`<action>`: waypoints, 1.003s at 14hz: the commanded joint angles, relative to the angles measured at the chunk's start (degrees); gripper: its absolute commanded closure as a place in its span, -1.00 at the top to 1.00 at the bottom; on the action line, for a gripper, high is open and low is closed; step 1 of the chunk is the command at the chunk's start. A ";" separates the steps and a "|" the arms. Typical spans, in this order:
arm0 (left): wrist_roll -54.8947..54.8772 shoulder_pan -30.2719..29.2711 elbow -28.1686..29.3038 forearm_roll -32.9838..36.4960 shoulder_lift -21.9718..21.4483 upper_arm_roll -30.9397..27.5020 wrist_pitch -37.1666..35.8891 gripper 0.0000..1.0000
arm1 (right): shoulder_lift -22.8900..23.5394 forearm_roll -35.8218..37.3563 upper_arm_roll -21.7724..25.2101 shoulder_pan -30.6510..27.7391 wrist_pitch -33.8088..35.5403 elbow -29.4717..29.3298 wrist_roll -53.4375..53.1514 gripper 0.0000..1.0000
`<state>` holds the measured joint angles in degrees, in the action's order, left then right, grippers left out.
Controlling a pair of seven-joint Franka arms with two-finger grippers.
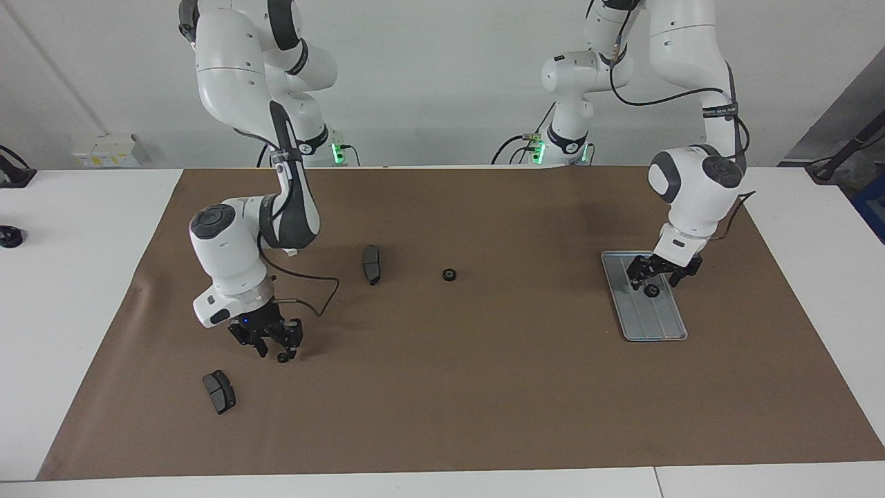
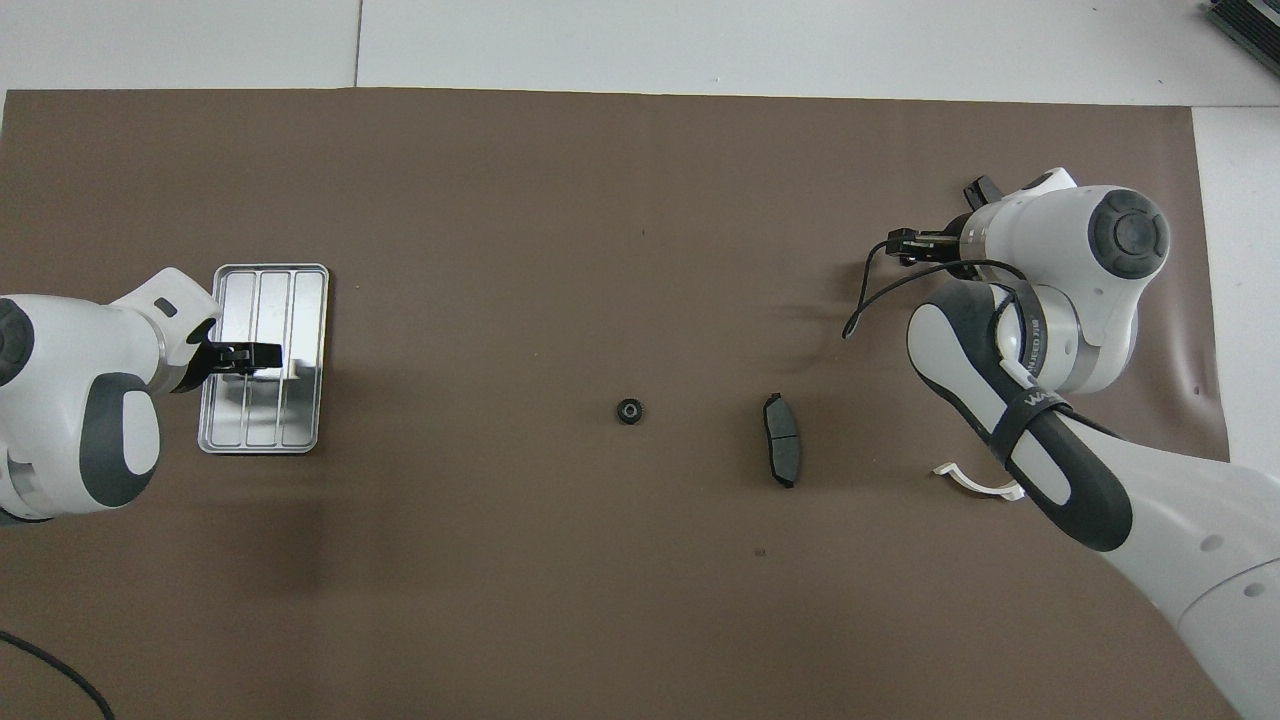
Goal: Place bearing gear from tray to pile
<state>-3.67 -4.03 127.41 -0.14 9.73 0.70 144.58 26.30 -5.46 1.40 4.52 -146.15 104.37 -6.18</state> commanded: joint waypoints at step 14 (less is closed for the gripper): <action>-1.34 -0.89 2.32 -0.39 0.82 0.53 6.67 0.22 | -4.95 0.88 -0.17 31.42 10.01 2.94 -24.05 1.00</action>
<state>-3.78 -4.09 129.05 -0.14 10.05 0.87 148.47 20.91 -5.29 1.08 35.31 -134.03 105.54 -28.85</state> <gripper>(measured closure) 0.383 0.000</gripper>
